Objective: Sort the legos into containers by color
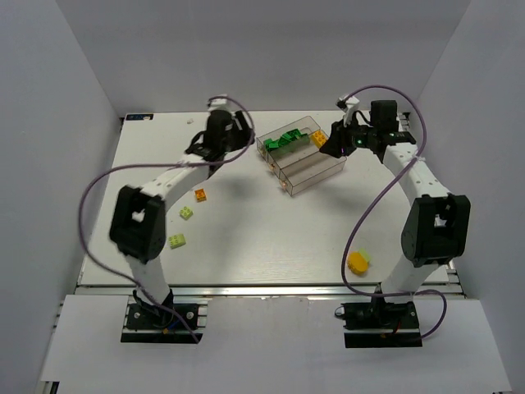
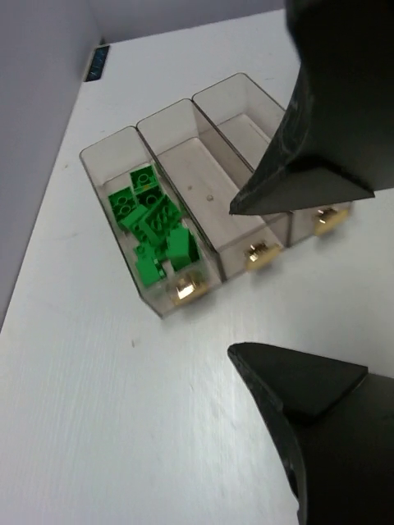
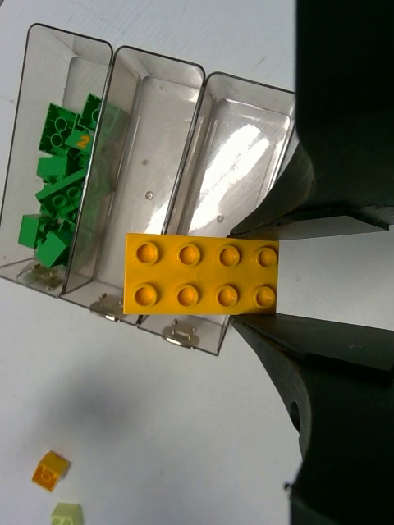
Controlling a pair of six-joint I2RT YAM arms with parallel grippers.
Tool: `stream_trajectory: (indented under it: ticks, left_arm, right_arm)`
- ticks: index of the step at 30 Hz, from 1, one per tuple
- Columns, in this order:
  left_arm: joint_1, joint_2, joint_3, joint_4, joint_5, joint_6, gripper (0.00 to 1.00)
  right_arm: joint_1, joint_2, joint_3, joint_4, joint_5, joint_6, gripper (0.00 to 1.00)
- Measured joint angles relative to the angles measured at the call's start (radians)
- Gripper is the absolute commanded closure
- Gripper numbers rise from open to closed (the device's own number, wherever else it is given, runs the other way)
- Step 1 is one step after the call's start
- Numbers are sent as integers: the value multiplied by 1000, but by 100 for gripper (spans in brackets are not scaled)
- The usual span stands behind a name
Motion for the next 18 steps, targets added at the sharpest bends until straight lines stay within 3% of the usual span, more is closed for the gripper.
stream_trajectory:
  ticks: [3, 8, 14, 18]
  left_arm:
    - [66, -259, -230, 18, 8, -26, 18]
    - [81, -585, -530, 5, 3, -70, 17]
    - [69, -769, -752, -96, -19, -135, 16]
    - [69, -898, -837, -153, -52, -177, 16]
  right_arm:
    - [14, 58, 42, -21, 34, -66, 100]
    - [41, 145, 111, -52, 92, -164, 100]
    - [83, 260, 248, -95, 151, -273, 100]
    - [106, 320, 304, -98, 191, -329, 90]
